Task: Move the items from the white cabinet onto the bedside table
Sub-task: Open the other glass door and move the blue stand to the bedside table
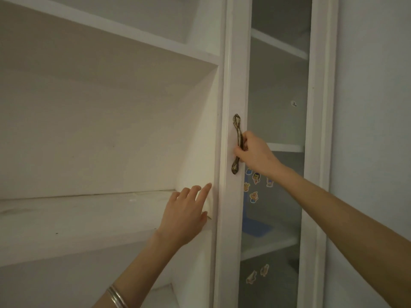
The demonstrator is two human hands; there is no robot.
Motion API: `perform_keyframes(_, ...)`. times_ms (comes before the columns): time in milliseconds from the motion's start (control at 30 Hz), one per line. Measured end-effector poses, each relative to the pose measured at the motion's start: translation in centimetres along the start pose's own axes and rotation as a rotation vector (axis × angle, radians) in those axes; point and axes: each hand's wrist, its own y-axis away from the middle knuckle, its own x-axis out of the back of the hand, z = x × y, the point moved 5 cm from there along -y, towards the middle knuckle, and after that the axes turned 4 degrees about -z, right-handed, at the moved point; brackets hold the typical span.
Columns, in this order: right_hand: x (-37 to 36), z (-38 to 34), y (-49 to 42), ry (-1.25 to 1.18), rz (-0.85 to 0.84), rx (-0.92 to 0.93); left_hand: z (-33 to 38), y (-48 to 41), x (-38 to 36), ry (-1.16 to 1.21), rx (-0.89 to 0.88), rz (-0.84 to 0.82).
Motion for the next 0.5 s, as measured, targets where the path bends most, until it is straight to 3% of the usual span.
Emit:
perform_keyframes(133, 0.2, -0.3, 0.2, -0.003, -0.006, -0.005, 0.0, 0.9, 0.5, -0.021, 0.003, 0.002)
perform_keyframes(367, 0.1, -0.1, 0.3, -0.029, 0.002, -0.002, 1.5, 1.2, -2.6, 0.004, 0.083, -0.216)
perform_keyframes(500, 0.0, 0.2, -0.2, -0.045, 0.006, 0.018, 1.3, 1.4, -4.4, -0.03, 0.085, -0.143)
